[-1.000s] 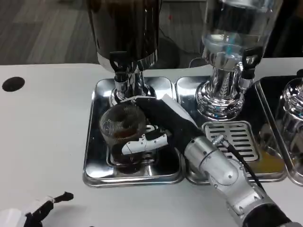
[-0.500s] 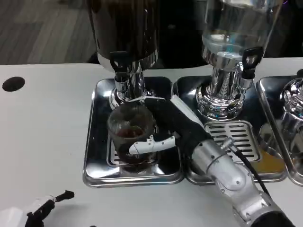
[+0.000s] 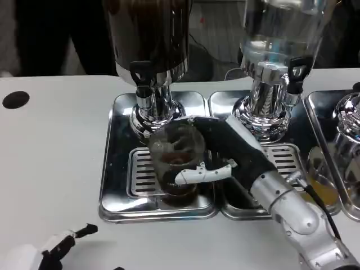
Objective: Grasp the cup under the faucet to collect the drink, then remove the cup.
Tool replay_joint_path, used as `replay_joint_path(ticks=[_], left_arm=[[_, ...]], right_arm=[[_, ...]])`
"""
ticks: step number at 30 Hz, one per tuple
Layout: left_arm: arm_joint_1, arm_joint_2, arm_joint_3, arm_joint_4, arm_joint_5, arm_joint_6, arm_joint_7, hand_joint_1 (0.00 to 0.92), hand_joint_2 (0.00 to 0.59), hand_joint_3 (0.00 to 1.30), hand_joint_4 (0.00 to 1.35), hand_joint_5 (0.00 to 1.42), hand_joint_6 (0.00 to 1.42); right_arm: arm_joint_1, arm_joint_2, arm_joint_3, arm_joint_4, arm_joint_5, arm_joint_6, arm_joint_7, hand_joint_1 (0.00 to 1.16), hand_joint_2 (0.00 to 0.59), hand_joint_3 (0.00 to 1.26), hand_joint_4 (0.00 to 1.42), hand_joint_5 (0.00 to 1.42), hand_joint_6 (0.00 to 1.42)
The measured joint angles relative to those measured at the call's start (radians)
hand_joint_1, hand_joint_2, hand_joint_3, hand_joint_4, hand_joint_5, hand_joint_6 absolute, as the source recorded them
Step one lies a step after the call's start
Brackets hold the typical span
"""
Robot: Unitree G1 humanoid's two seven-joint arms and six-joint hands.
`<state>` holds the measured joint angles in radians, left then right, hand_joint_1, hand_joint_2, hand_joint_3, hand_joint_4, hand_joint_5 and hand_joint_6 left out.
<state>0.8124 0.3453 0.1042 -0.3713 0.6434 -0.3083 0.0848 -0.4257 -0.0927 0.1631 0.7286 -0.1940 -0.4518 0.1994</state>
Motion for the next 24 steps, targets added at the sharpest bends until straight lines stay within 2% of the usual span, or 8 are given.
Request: replay_joint_path(ticks=[9,17,24], left_arm=[[-0.011,0.000,-0.012,-0.001,0.004,0.012,0.000,0.003,0.072,0.29,0.25,0.28,0.53],[-0.020,0.000,-0.025,-0.001,0.004,0.017,0.000,0.000,0.072,0.29,0.25,0.28,0.53],[-0.019,0.001,-0.028,0.001,0.002,0.017,0.000,0.002,0.072,0.29,0.25,0.28,0.54]], right_arm=[[0.069,-0.031,-0.006,-0.142,0.012,0.042,0.033,0.93,0.125,0.52,0.49,0.55,0.53],[0.111,-0.041,-0.009,-0.241,0.031,0.080,0.050,0.92,0.123,0.52,0.49,0.55,0.53],[0.175,-0.079,-0.014,-0.343,0.034,0.099,0.069,0.92,0.122,0.53,0.49,0.55,0.52]])
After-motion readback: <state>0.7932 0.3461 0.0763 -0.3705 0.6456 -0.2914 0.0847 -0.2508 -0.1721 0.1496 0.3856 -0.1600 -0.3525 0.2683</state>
